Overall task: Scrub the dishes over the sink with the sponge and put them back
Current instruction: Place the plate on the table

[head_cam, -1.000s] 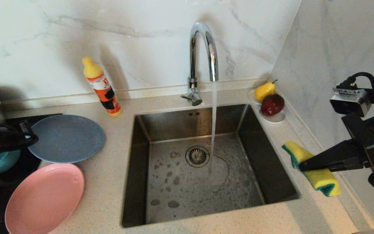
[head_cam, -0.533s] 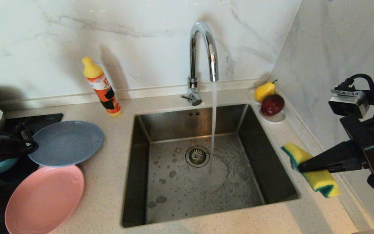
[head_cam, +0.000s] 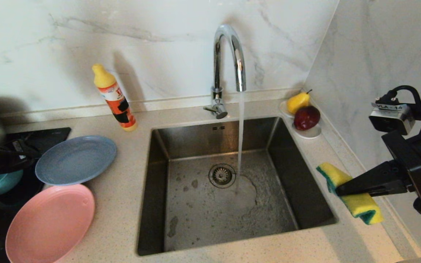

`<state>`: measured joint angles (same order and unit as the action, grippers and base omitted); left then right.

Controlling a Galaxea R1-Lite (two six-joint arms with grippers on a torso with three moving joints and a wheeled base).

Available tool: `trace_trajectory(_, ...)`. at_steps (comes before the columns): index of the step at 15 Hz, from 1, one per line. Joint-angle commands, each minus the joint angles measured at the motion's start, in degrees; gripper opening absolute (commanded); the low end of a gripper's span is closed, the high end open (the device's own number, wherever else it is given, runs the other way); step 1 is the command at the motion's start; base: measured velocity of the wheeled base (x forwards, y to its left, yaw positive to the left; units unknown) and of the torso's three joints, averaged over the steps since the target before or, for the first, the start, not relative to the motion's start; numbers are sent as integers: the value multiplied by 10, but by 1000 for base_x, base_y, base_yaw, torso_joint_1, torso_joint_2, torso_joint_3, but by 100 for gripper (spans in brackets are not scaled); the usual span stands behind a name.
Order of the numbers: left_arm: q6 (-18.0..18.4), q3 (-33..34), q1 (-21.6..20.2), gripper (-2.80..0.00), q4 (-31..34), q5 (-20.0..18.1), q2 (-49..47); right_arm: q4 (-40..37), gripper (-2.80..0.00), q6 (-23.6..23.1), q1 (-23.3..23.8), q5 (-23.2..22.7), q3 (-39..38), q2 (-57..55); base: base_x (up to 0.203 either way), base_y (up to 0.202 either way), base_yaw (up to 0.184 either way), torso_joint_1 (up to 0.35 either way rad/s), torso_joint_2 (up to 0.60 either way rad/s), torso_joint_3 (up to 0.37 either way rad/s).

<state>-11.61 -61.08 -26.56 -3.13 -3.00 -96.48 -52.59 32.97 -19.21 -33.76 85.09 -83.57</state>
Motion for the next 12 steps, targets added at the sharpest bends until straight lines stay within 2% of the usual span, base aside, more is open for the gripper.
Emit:
trace_trajectory(1, -1, -8, -2, 0, 55, 0, 55, -2, -280, 2, 1, -1, -1, 2, 0, 0, 0, 0, 0, 0)
trace_trajectory(4, 4, 8, -4, 0, 121, -5, 121, -3, -280, 2, 1, -1, -5, 7, 0, 0, 0, 0, 0, 0)
trace_trajectory(6, 4, 47, -4, 0, 179, -46, 156, -2, -280, 2, 1, -1, -12, 11, 0, 0, 0, 0, 0, 0)
trace_trajectory(7, 6, 66, -4, 0, 205, -53, 164, -2, -280, 2, 1, 0, -16, 13, 0, 0, 0, 0, 0, 0)
trace_trajectory(12, 20, 112, -33, 0, 238, -25, 155, -2, -280, 2, 1, 0, -17, 14, 0, 0, 0, 0, 0, 0)
